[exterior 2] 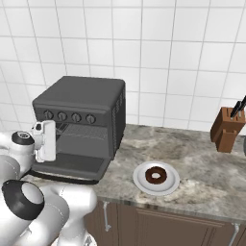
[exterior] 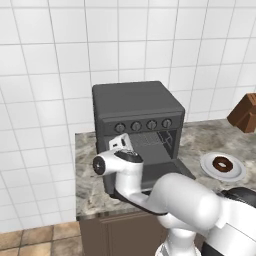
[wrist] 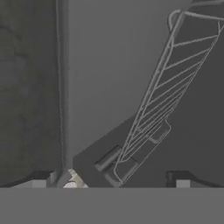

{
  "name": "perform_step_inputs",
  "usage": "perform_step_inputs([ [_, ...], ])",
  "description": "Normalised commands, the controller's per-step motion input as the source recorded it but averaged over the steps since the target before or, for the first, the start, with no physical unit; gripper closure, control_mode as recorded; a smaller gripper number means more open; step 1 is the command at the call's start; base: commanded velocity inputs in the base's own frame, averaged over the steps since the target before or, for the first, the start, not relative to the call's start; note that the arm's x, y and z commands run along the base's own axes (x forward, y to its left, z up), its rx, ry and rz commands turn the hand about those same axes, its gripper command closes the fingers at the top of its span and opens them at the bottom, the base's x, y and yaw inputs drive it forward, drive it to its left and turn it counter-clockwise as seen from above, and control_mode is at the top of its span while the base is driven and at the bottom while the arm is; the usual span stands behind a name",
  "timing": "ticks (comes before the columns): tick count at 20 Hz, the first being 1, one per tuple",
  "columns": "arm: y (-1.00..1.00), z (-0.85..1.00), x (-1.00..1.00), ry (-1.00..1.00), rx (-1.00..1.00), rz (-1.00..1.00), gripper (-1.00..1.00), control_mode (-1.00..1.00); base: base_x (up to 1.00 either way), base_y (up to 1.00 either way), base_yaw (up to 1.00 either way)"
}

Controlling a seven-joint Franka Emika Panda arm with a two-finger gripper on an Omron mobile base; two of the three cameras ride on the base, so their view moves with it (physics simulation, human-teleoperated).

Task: Pick up the bagel from the plate, place it on the toaster oven rack, close the door, and set the timer.

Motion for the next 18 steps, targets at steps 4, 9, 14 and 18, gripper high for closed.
perform_step_inputs([
  [4, 0.00, 0.00, 0.00, 0.18, -0.33, 0.11, -1.00, -1.00, 0.00, 0.00, 0.00],
  [9, 0.00, 0.00, 0.00, 0.17, -0.33, 0.14, -1.00, -1.00, 0.00, 0.00, 0.00],
  [14, 0.00, -0.01, 0.06, 0.08, -0.24, 0.18, -1.00, -1.00, 0.00, 0.00, 0.00],
  [18, 0.00, 0.00, 0.21, 0.00, -0.01, 0.15, -1.00, -1.00, 0.00, 0.00, 0.00],
])
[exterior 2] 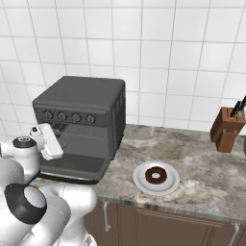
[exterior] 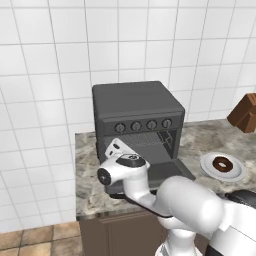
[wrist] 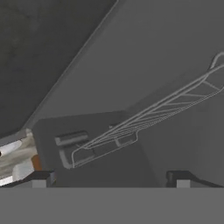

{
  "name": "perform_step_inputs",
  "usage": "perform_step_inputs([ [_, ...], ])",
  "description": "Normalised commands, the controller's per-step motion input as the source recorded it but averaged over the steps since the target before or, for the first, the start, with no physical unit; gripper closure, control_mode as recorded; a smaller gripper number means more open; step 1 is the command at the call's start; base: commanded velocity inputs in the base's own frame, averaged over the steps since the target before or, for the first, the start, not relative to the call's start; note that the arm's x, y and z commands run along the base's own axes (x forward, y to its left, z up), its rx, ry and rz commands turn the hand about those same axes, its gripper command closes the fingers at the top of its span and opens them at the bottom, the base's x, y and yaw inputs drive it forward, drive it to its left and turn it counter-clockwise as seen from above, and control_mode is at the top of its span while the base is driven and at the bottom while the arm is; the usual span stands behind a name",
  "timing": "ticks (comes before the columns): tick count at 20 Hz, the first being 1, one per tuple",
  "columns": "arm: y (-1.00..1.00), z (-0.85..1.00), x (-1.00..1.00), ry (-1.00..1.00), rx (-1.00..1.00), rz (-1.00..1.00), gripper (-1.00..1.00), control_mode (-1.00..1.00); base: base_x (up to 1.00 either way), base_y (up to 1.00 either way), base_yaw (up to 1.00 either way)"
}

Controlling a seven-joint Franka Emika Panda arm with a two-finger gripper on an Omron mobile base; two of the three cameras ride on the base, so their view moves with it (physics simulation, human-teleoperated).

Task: Pick up the bagel from the plate, place it on the toaster oven rack, close the door, and set the timer.

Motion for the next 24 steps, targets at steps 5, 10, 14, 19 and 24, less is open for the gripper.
perform_step_inputs([
  [5, 0.00, -0.01, 0.15, 0.00, 0.00, 0.11, -1.00, -1.00, 0.00, 0.00, 0.00],
  [10, 0.00, -0.18, 0.18, 0.05, 0.00, 0.08, -1.00, -1.00, 0.00, 0.00, 0.00],
  [14, 0.00, -0.20, 0.20, 0.05, 0.01, 0.06, -1.00, -1.00, 0.00, 0.00, 0.00],
  [19, 0.04, -0.09, 0.21, 0.02, 0.03, 0.05, -1.00, -1.00, 0.00, 0.00, 0.00],
  [24, 0.12, 0.00, 0.18, 0.00, 0.05, 0.04, -1.00, -1.00, 0.00, 0.00, 0.00],
])
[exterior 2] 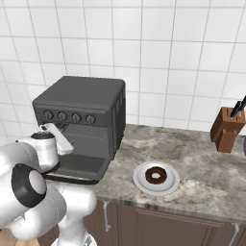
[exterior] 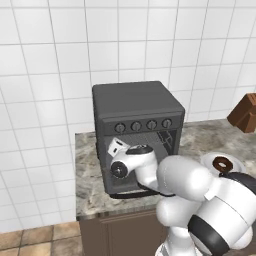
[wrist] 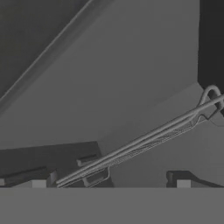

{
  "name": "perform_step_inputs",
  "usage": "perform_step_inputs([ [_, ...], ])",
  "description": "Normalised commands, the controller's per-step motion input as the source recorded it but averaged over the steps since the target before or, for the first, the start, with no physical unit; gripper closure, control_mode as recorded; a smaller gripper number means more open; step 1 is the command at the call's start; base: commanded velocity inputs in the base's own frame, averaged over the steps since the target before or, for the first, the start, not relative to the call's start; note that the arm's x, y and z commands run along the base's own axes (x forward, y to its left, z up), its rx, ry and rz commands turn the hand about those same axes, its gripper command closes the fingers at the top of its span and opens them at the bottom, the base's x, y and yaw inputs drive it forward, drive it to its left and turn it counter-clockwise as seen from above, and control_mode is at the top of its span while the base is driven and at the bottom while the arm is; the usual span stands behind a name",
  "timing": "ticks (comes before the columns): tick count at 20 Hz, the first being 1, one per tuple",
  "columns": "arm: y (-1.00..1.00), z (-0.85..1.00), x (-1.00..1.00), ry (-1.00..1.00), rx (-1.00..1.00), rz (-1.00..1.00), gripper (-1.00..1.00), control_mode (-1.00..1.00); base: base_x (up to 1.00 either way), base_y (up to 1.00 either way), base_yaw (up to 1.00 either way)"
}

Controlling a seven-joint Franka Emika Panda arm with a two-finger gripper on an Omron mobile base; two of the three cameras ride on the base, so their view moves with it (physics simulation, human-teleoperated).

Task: Pick up the bagel from the plate, place it on the toaster oven rack, close the door, and set the timer.

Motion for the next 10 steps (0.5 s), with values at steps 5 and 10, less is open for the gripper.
perform_step_inputs([
  [5, 0.07, -0.05, 0.11, 0.00, 0.05, 0.01, -1.00, -1.00, 0.00, 0.00, 0.00],
  [10, 0.04, -0.13, 0.17, 0.00, 0.04, 0.00, -1.00, -1.00, 0.00, 0.00, 0.00],
])
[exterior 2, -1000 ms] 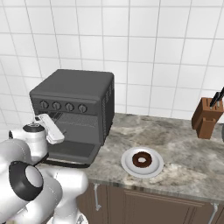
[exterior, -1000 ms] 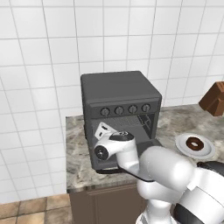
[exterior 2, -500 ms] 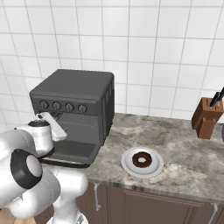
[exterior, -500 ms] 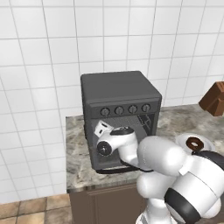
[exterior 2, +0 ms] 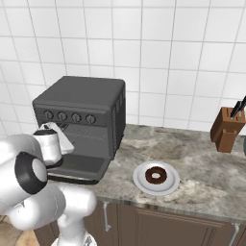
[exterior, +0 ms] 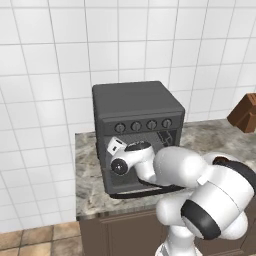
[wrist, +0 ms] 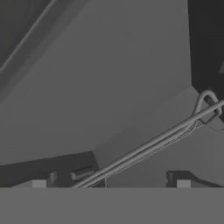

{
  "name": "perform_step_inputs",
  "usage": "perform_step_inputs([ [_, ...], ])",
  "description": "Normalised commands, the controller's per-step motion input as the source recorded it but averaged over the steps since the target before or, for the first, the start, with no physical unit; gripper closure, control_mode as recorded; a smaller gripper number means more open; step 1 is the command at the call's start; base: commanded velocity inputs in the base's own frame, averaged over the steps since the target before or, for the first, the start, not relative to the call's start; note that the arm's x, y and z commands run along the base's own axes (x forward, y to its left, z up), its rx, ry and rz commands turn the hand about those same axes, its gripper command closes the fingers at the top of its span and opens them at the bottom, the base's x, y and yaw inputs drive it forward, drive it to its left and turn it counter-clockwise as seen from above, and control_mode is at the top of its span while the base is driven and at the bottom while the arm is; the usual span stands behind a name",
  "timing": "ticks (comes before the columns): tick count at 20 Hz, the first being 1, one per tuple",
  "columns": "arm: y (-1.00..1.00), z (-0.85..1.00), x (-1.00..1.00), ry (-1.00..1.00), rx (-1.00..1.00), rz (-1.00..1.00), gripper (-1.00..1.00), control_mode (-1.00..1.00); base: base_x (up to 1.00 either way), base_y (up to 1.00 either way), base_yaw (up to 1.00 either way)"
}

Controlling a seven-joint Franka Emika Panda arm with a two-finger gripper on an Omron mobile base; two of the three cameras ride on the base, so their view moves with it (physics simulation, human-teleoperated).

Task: Pick up the bagel from the plate, place it on the toaster oven rack, close the door, and set the timer.

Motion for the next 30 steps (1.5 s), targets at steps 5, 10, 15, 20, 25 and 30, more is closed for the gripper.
perform_step_inputs([
  [5, 0.05, -0.13, 0.23, 0.00, 0.03, 0.00, -1.00, -1.00, 0.00, 0.00, 0.00],
  [10, 0.03, -0.20, 0.29, 0.00, 0.02, 0.00, -1.00, -1.00, 0.00, 0.00, 0.00],
  [15, 0.00, -0.29, 0.30, 0.00, 0.00, 0.00, -1.00, -1.00, 0.00, 0.00, 0.00],
  [20, 0.00, -0.36, 0.21, 0.00, 0.00, 0.00, 1.00, -1.00, 0.00, 0.00, 0.00],
  [25, 0.00, -0.34, 0.01, 0.02, 0.00, 0.00, 1.00, -1.00, 0.00, 0.00, 0.00],
  [30, 0.00, -0.20, -0.17, 0.15, 0.00, 0.00, 1.00, -1.00, 0.00, 0.00, 0.00],
])
